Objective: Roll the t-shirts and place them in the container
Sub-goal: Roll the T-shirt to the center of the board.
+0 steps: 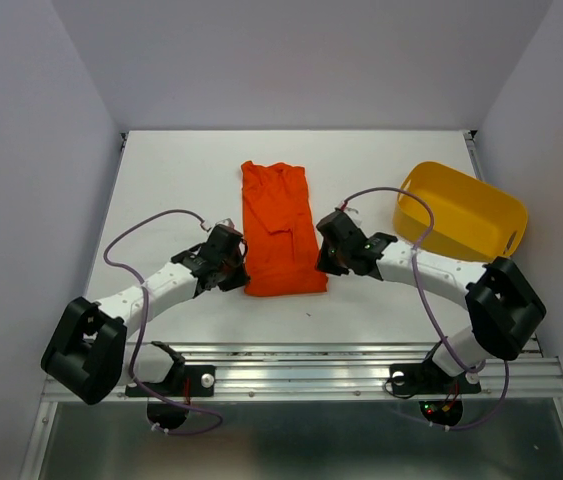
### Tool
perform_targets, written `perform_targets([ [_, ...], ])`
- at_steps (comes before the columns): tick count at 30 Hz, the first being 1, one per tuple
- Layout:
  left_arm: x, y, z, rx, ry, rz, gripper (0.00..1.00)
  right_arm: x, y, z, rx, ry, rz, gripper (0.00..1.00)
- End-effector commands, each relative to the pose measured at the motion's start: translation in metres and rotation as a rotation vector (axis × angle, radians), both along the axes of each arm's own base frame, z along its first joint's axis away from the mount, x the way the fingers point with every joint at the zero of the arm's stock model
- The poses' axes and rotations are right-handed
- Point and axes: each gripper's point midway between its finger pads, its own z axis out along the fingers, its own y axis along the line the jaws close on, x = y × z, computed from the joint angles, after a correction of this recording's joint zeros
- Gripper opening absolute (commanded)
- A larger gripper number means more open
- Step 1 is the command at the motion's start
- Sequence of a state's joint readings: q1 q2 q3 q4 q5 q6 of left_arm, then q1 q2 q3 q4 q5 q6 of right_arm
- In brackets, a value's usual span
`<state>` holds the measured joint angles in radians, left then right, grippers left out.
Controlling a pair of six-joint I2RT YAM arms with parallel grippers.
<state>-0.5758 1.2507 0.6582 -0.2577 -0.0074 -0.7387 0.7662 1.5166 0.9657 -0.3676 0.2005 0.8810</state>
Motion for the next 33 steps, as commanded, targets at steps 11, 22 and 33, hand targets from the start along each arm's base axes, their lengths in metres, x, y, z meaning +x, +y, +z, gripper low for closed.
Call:
perform_targets([
  [11,-0.017,0.004,-0.032,0.023,0.098,0.017,0.00,-0.028,-0.010,-0.058,-0.103,0.100,0.024,0.02],
  [22,-0.022,0.016,0.003,0.007,0.041,0.070,0.32,-0.032,-0.026,-0.010,-0.040,0.004,-0.031,0.32],
  [33,-0.026,0.007,-0.010,-0.081,0.067,0.146,0.61,-0.047,-0.017,-0.025,0.132,0.052,-0.054,0.54],
])
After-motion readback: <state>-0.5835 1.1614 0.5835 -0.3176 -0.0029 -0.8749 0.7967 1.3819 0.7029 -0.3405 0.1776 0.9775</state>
